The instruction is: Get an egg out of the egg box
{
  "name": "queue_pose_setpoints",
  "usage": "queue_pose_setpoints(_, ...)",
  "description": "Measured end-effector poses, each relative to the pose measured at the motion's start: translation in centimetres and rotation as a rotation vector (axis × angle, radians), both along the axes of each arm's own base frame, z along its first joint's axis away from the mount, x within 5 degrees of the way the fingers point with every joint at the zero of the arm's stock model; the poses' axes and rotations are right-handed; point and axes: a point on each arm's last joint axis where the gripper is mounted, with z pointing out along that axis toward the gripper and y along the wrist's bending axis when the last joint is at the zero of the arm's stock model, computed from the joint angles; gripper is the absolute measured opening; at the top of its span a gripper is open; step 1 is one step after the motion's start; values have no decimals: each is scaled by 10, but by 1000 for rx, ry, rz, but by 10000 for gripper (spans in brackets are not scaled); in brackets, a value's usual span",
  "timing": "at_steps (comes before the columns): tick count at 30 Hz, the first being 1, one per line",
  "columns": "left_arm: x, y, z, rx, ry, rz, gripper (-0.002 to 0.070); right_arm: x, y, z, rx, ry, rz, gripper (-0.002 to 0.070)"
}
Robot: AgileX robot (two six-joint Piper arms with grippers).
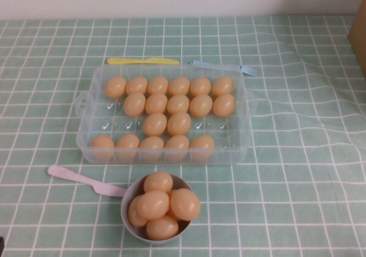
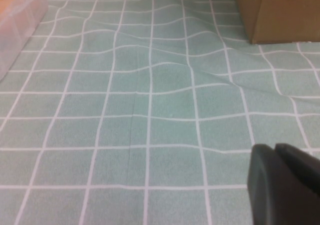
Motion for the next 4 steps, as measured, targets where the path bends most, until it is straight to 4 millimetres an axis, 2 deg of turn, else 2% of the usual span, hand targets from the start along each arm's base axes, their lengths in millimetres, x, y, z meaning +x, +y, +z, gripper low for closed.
queue_pose_setpoints(4,0,0,0,0,0,0,-4,0,0,0,0,0,0,-18)
